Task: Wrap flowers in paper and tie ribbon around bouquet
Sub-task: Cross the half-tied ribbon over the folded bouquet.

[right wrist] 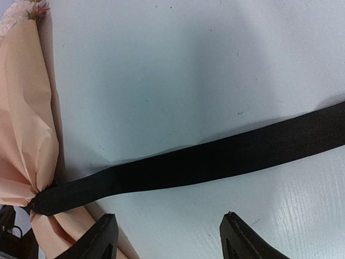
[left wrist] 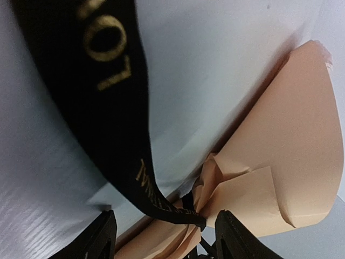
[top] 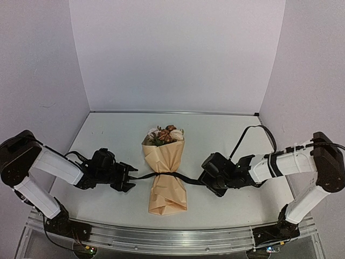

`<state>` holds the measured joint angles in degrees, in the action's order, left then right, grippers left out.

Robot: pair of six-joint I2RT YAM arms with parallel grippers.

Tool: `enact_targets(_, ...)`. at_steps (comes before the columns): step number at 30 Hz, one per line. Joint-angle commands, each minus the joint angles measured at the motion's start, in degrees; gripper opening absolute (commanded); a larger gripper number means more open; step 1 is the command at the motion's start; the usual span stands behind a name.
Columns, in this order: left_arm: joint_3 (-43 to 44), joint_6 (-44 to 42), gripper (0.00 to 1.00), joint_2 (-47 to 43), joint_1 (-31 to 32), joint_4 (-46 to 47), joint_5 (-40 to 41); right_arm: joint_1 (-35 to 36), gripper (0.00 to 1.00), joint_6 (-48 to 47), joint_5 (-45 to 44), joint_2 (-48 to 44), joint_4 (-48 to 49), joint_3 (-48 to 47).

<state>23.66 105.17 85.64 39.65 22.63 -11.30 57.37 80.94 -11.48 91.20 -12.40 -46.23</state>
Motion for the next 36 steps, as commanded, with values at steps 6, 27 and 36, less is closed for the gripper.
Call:
enact_targets(6,2.9,8.6,0.56,8.0,2.3,9.6,2.3,-0.2,0.66,1.1,-0.1,-1.6,6.3,-0.3)
enact_targets(27,14.1,-23.9,0.0,4.2,-1.0,-9.8,-1.2,-1.6,0.64,0.2,12.8,10.5,11.4,-9.9)
enact_targets(36,14.0,-24.8,0.0,4.5,-1.2,-10.0,-2.8,-2.6,0.75,14.5,14.2,14.2,32.3,-0.8)
